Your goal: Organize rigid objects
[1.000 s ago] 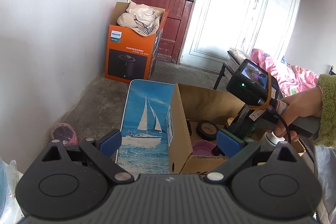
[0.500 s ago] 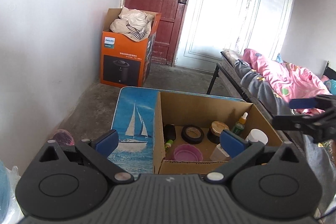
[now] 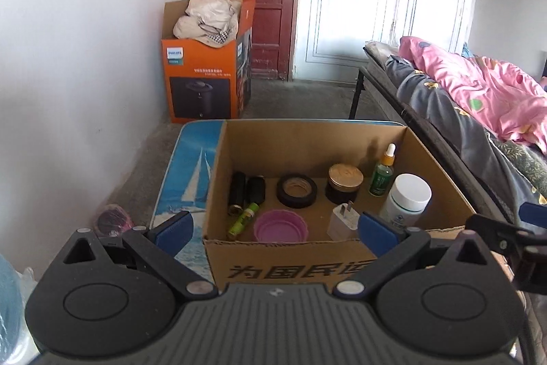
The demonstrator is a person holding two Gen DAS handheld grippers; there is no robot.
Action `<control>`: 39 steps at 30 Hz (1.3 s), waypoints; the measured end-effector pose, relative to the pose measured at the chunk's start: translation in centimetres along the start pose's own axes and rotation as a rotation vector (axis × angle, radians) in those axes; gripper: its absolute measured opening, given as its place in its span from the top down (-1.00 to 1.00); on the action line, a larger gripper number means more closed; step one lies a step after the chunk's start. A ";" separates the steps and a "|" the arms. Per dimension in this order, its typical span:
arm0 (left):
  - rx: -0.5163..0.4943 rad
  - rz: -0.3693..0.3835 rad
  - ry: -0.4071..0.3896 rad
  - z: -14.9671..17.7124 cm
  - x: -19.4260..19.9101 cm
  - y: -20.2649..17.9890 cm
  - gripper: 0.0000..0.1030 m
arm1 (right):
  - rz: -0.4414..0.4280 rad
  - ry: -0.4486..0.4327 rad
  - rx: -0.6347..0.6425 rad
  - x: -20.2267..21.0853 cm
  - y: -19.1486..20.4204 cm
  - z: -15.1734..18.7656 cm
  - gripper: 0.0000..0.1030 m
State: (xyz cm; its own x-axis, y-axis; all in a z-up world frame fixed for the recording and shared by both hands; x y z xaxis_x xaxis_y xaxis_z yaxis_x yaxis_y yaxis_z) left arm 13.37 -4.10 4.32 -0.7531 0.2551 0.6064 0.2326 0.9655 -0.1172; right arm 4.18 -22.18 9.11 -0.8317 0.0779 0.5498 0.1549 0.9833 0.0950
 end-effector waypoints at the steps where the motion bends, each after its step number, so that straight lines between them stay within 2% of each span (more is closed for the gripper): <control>1: 0.014 -0.001 0.006 0.2 -0.3 -0.1 -1.00 | -0.004 0.008 -0.004 -0.5 0.1 0.1 -0.98; 4: 0.023 -0.013 0.013 0.4 -0.9 -0.1 -1.00 | -0.014 0.045 -0.004 -4.1 1.2 1.0 -0.98; 11: -0.045 -0.071 0.043 0.2 -1.9 -0.9 -1.00 | 0.009 0.087 0.011 -7.0 1.7 1.3 -0.98; 19: -0.055 -0.093 0.068 0.3 -2.7 -1.0 -0.99 | 0.036 0.112 0.024 -7.9 2.0 1.6 -0.98; 39: -0.061 -0.122 0.073 0.3 -2.2 -0.5 -0.99 | 0.060 0.096 0.064 -8.3 3.2 1.8 -0.97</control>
State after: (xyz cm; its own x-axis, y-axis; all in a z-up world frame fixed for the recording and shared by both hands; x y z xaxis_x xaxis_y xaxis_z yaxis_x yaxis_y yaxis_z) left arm 14.72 -5.12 2.80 -0.7315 0.1297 0.6694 0.1813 0.9834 0.0076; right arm 10.57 -19.40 3.36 -0.7665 0.1240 0.6302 0.1658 0.9861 0.0077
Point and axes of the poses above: each gripper's, at about its wrist camera, not at the fingertips, and x roughly against the way its jaws point, y to its left, z to its underside, the point moved 5 cm from there along -x, roughly the way its jaws point, and after that the axes turned 8 degrees about z, right-handed, at the moved point
